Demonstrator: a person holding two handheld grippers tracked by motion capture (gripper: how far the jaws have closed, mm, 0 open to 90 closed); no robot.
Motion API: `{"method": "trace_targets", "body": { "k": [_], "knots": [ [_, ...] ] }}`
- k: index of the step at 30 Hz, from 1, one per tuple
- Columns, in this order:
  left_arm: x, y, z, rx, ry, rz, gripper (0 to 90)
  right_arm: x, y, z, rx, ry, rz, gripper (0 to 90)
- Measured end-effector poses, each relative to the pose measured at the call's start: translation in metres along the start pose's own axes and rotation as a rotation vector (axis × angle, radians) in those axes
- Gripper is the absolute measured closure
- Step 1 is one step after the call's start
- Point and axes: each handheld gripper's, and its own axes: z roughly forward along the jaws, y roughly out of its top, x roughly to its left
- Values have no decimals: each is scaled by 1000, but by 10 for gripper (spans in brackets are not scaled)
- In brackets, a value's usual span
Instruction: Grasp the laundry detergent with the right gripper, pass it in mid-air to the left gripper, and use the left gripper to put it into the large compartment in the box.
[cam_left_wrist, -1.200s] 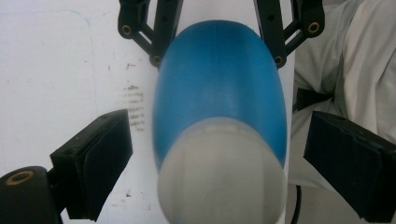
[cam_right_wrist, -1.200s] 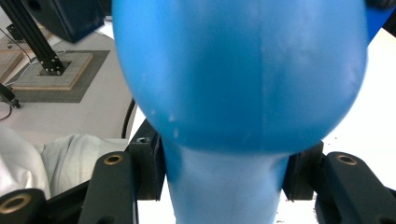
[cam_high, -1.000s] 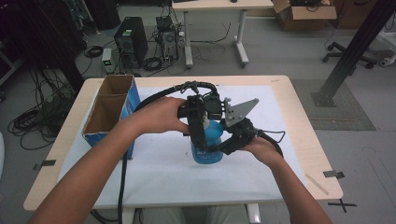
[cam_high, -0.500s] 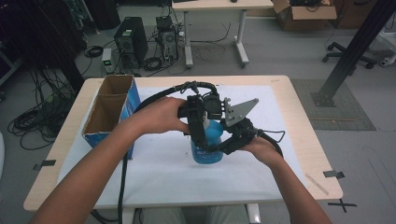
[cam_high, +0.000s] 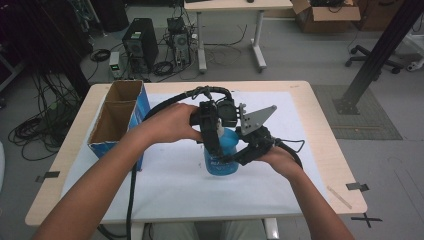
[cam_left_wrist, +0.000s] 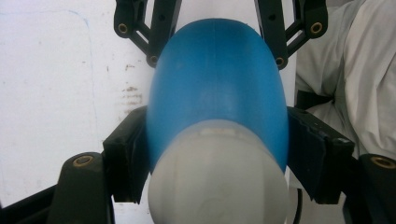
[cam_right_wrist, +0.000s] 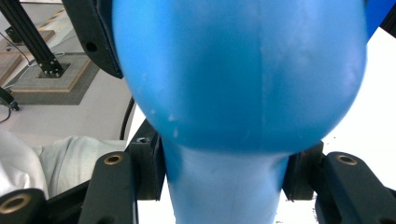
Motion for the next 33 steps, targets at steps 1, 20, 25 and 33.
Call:
{"method": "trace_targets", "body": {
  "k": [1, 20, 25, 33],
  "knots": [
    [0, 0, 0, 0, 1, -1, 309, 0, 0, 0, 0, -1, 0, 441],
    [1, 0, 0, 3, 16, -8, 374, 0, -1, 0, 4, -3, 4, 441],
    [1, 0, 0, 1, 22, -3, 378, 0, -1, 1, 5, -3, 2, 441],
    [-1, 1, -2, 9, 33, 1, 382, 1, 1, 0, 4, -4, -6, 438]
  ]
}}
